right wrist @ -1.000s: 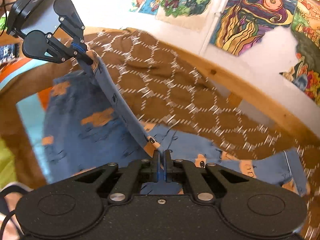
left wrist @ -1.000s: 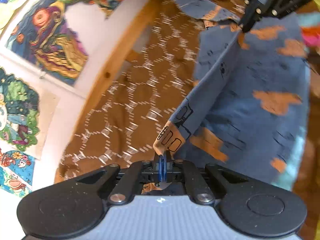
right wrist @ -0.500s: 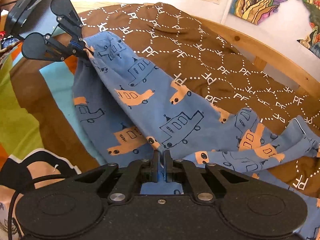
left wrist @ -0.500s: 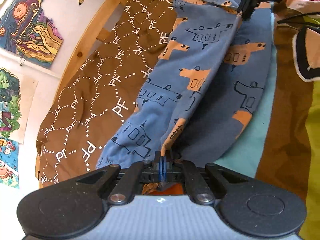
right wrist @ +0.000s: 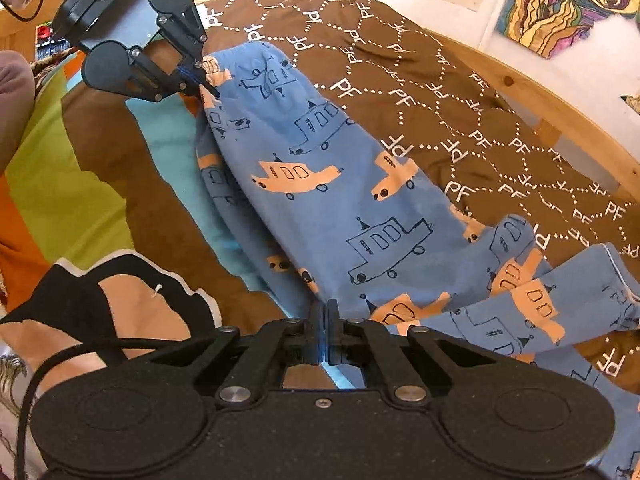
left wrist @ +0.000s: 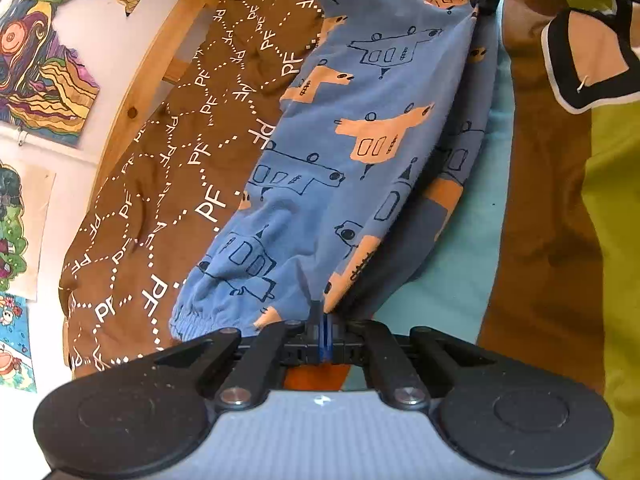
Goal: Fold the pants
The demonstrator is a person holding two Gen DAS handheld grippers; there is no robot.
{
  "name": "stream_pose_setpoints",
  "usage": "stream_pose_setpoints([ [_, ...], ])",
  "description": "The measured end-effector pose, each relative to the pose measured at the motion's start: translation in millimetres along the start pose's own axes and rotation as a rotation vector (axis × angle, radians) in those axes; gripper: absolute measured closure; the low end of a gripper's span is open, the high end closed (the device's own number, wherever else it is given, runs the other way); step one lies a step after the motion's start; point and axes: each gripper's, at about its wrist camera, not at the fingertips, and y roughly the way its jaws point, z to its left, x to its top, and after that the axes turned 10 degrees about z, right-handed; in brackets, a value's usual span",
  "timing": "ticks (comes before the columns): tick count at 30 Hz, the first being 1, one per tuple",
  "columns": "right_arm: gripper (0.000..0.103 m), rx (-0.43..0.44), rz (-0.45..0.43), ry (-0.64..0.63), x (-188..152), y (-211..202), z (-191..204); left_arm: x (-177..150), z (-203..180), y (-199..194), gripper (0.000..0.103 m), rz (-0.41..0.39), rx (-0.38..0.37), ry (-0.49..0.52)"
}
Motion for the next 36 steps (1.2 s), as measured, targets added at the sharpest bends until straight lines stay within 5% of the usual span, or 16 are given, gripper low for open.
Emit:
stream_pose_setpoints([
  [11, 0.1, 0.025, 0.032, -0.028, -4, 2, 14, 1, -8, 6, 0.098, 0.03, -0.001, -0.028],
  [13, 0.095, 0.045, 0.02, 0.016, -4, 0, 9, 4, -3, 3, 0.08, 0.035, -0.026, -0.066],
  [14, 0.082, 0.05, 0.01, 0.03, -5, -3, 7, 4, 1, 0, 0.071, 0.032, -0.048, -0.102],
  [16, 0.064, 0.044, -0.011, 0.059, -8, -10, 3, 7, 12, -8, 0.031, 0.009, -0.091, -0.192],
  [25, 0.005, -0.119, -0.072, 0.369, -38, -40, -48, 67, 21, -38, 0.008, -0.235, -0.309, -0.645],
  [32, 0.001, -0.259, -0.046, 0.64, -84, -60, -101, 136, 8, -28, 0.004, -0.435, -0.564, -0.953],
  [36, 0.001, -0.301, -0.01, 0.763, -117, -69, -120, 156, -5, -12, 0.004, -0.489, -0.69, -1.035],
])
